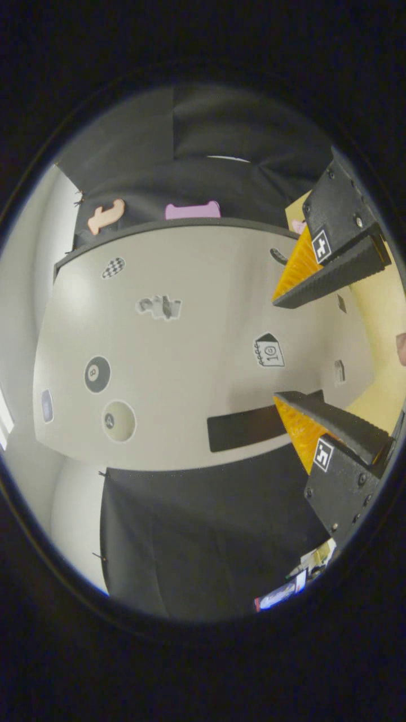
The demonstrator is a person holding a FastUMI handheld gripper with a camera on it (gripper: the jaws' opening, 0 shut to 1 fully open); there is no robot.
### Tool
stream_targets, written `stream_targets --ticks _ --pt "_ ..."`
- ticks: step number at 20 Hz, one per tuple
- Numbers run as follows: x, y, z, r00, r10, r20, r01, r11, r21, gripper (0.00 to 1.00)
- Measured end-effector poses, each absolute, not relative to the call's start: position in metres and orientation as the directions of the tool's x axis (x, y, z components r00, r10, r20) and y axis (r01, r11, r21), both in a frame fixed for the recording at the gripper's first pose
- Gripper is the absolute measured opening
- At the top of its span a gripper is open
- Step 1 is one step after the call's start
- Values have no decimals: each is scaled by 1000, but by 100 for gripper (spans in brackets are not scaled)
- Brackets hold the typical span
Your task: Open the shoe cabinet door, grab the shoes and put them into the shoe cabinet, then close the shoe cabinet door.
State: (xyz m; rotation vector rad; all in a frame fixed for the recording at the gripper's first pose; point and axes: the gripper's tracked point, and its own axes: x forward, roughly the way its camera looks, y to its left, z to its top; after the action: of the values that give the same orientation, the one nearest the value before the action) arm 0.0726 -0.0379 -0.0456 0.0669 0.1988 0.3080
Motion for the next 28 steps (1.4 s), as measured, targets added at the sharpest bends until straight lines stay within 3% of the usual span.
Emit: stream_targets --ticks 9,28 --pt "42 -22 -39 955 282 -96 -276 959 71 98" --pt "-79 -78 -29 983 177 49 -178 984 17 99"
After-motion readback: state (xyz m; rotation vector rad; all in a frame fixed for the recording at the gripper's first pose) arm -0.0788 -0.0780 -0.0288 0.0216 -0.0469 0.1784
